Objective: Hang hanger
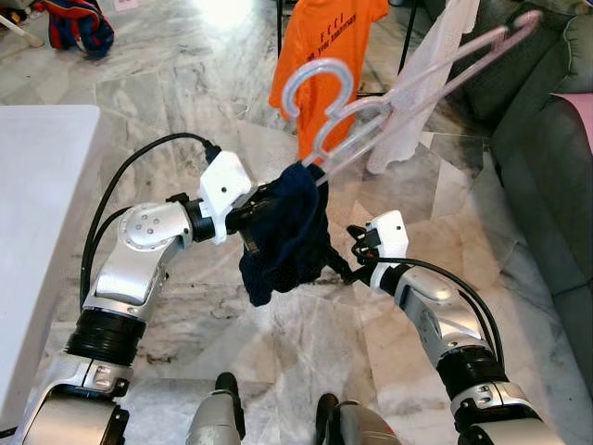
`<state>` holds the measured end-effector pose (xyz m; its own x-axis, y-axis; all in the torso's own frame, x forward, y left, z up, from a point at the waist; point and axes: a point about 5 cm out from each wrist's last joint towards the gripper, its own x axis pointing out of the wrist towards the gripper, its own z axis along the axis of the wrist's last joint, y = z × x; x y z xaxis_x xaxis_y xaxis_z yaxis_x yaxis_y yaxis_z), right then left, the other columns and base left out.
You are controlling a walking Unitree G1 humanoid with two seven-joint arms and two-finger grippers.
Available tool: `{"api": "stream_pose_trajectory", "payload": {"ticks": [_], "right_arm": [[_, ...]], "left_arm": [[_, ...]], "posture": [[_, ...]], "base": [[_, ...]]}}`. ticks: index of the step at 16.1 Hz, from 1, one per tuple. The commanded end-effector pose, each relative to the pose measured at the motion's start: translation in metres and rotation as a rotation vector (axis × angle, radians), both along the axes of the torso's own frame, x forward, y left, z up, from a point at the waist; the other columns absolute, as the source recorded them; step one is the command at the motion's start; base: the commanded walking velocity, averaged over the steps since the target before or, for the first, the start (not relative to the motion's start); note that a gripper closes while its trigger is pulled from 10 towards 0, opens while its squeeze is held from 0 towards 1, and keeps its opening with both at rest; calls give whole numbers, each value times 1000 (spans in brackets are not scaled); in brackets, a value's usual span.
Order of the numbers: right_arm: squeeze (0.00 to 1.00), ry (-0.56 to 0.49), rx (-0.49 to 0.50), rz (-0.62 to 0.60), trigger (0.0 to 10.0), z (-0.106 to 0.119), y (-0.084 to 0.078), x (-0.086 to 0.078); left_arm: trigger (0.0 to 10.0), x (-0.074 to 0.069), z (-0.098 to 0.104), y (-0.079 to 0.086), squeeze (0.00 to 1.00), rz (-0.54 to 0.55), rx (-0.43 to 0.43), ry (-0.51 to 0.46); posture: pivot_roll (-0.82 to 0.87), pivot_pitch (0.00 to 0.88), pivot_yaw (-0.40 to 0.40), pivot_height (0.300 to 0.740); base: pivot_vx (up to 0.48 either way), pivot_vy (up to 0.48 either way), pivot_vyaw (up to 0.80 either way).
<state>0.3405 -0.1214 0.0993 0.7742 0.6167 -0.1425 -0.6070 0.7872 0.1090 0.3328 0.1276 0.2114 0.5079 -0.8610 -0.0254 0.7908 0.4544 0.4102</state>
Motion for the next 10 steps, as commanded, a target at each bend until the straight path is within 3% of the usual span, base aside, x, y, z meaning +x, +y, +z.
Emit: {"api": "stream_pose_trajectory", "payload": {"ticks": [1, 3, 6, 8, 10], "right_arm": [[0, -7, 11, 23, 10000, -1, 0, -5], [0, -109, 123, 69, 10000, 16, 0, -9], [0, -165, 235, 163, 10000, 28, 3, -21], [0, -148, 223, 216, 10000, 25, 5, -28], [0, -120, 142, 165, 10000, 12, 2, -27]], "left_arm": [[0, -1, 6, 2, 0, -6, 8, -36], [0, 3, -1, 8, 0, 30, 55, -40], [0, 5, -9, 10, 0, 54, 57, -8], [0, 5, -10, 10, 0, 52, 60, -10], [0, 4, -3, 5, 0, 25, 39, -18]], "posture": [[54, 294, -35, 740], [52, 292, -31, 740], [44, 293, -28, 740], [41, 294, -28, 740], [41, 296, -28, 740]], "base": [[0, 0, 0], [0, 0, 0], [0, 0, 0], [0, 0, 0], [0, 0, 0]]}}
